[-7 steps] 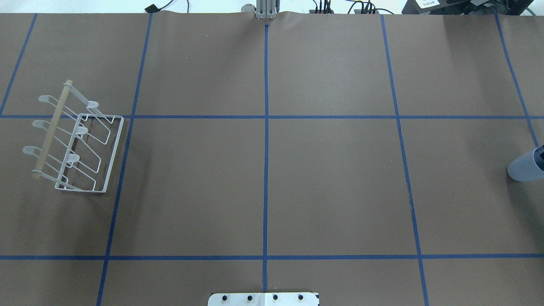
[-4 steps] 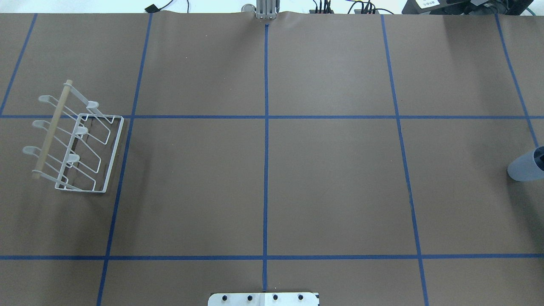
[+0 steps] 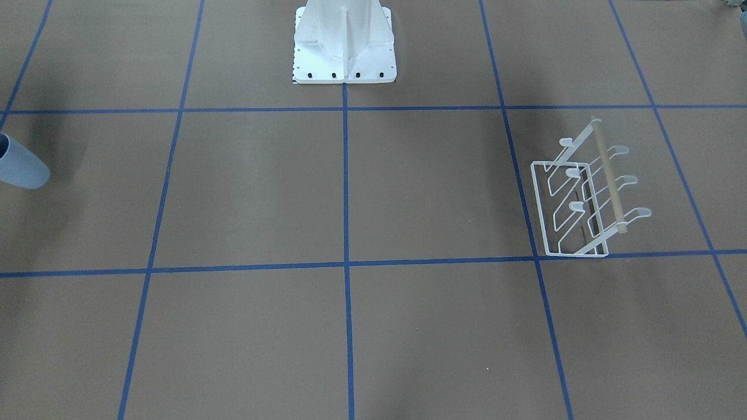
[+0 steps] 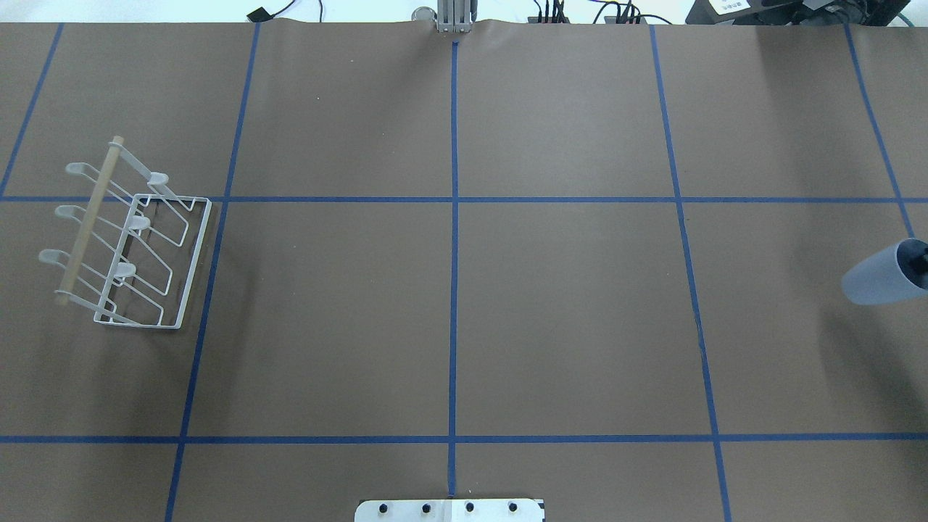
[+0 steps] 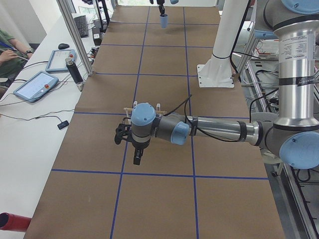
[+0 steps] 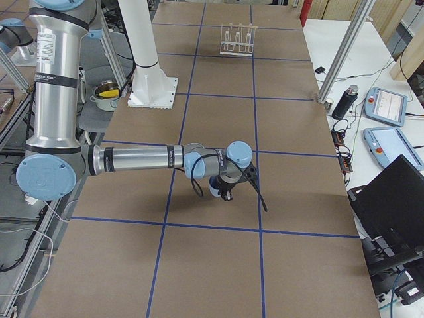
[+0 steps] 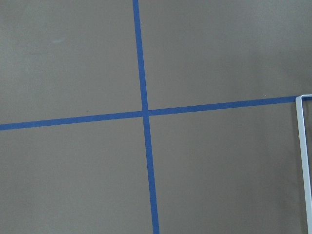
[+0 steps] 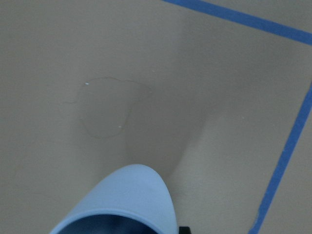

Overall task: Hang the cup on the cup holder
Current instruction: 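Lift the light blue cup with the right gripper toward the table center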

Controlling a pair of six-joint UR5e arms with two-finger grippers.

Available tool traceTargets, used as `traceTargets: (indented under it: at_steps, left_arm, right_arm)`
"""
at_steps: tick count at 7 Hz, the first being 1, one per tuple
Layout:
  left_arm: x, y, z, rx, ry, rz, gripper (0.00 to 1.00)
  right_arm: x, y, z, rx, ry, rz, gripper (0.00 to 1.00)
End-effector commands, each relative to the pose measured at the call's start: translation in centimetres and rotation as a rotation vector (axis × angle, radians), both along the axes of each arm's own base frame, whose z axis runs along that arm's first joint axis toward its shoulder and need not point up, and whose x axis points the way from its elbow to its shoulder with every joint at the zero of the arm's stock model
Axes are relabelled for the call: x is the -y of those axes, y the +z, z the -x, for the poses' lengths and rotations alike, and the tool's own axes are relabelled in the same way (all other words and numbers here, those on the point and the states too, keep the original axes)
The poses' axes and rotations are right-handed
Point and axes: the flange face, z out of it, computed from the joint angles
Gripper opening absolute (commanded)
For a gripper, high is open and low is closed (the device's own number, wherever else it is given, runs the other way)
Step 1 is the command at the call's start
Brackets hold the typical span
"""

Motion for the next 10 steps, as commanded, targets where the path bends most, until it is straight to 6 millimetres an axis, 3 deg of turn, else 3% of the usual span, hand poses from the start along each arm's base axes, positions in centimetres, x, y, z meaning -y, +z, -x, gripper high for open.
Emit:
traceTargets:
  at_steps: [1, 2, 3, 4, 5, 7, 9, 10]
  left_arm:
    - [2.4, -2.6, -0.2, -0.016, -0.043, -0.011, 0.99]
    - [3.7, -4.2, -0.4, -0.038, -0.094, -0.013, 0.99]
    - [4.1, -5.7, -2.2, -0.078, -0.127, -0.055, 0.99]
    - [4.0, -7.4, -6.9, -0.156, -0.155, -0.06, 0.99]
    - [3.6, -9.3, -10.1, -0.258, -0.206, -0.057, 0.99]
    - [3.8, -15.4, -12.1, -0.471, -0.287, -0.088, 0.98]
    - [3.6, -22.5, -15.4, -0.735, -0.333, -0.012, 0.98]
    - [3.0, -25.1, -17.0, -0.825, -0.317, 0.042, 0.98]
  right_arm:
    - [3.3, -10.2, 0.5, 0.186, 0.054, 0.007, 0.0]
    - [5.0, -15.5, 1.2, 0.256, 0.067, -0.005, 0.0]
    - [6.5, -20.9, 2.0, 0.305, 0.119, 0.025, 0.0]
    - [7.2, -26.4, 3.5, 0.355, 0.159, 0.058, 0.0]
    - [6.5, -30.2, 5.2, 0.398, 0.175, 0.107, 0.0]
    - [3.7, -32.6, 6.3, 0.489, 0.179, 0.119, 0.0]
    - [0.0, -35.0, 6.2, 0.615, 0.201, 0.135, 0.0]
    - [-1.7, -35.6, 7.4, 0.696, 0.197, 0.135, 0.0]
